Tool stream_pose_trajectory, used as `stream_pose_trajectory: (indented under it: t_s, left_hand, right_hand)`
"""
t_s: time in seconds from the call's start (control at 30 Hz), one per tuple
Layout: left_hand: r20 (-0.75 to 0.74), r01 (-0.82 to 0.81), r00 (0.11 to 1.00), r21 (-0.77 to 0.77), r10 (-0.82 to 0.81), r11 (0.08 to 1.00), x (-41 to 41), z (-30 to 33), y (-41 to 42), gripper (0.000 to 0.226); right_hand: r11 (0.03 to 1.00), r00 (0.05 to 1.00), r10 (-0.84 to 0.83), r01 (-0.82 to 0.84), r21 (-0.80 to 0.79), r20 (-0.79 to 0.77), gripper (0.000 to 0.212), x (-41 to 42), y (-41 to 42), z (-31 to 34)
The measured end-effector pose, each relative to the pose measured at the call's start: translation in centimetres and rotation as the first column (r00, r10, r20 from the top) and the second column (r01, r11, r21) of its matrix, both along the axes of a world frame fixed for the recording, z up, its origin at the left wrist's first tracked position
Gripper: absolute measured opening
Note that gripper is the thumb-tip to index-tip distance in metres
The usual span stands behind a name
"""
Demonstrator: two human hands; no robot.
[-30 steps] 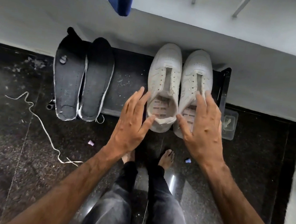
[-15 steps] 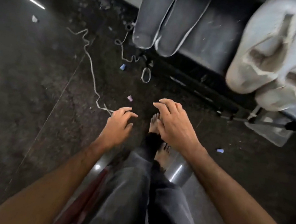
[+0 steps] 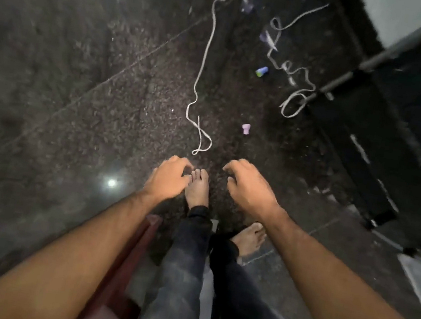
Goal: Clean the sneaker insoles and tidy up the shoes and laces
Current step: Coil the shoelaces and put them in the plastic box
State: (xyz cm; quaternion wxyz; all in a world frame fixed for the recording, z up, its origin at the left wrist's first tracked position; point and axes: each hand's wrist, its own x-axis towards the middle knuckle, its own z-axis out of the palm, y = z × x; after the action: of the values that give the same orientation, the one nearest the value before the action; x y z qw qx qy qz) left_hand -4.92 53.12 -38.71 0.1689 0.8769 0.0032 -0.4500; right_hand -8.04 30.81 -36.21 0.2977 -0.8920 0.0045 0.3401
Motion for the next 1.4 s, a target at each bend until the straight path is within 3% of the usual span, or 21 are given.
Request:
stream_pose_trajectory:
  t_s: [0.2,0.37,0.53,0.67,0.8,0.93,1.13,1.27,1.4]
  left_hand:
    - [-0.041,-0.043,0.998,0.033,0.044,0.999,2.4,-16.4,1.3,0.041]
    - [0.044,0.079,0.995,0.118,-0.085,0.99,2.3,-25.1,0.5,0.044]
    - [0.272,-0.009,0.962,0.132,-0.027,0.991,1.7,-29.5,0.3,0.022]
    - [0.287,-0.111,0.949,-0.085,0.131,0.99,1.5,-29.2,1.3,0.005]
    - [0.185,-0.213,0.935,-0.392,0.303,0.895,1.9,-22.7,1.2,0.001]
    - [0.168,-0.165,0.944,-0.508,0.285,0.846,2.5,-12.6,0.1,0.001]
    - [0.14,-0.059,0.974,-0.6,0.177,0.798,5.1,5.4,-3.1,0.015]
    - [0.205,0.077,0.975,-0.665,0.083,0.743,8.0,18.8,-5.5,0.025]
    - [0.165,0.068,0.984,-0.696,0.066,0.715,8.8,30.9,-8.0,0.023]
  right_hand:
    - [0.994,0.994,0.105,-0.103,-0.041,0.04,0.031,6.6,4.9,-16.2]
    - [0.973,0.975,0.219,-0.22,-0.067,-0.029,0.034,7.3,6.3,-26.4]
    - [0.926,0.934,0.355,-0.356,-0.129,-0.028,0.038,4.7,7.4,-31.1]
    - [0.937,0.952,0.305,-0.294,-0.191,0.03,0.026,4.0,8.1,-30.9]
    - [0.986,0.988,0.148,-0.144,-0.084,0.046,0.017,3.8,6.9,-25.8]
    - [0.992,0.987,-0.076,0.06,0.112,0.139,0.025,3.5,5.1,-16.7]
    - [0.978,1.0,-0.012,0.006,0.207,0.028,0.012,4.9,1.2,0.2]
    - [0.962,0.996,-0.085,0.082,0.26,-0.001,0.055,5.6,-1.8,15.2]
    - [0.93,0.981,-0.193,0.177,0.323,0.017,0.055,4.9,-4.5,27.9]
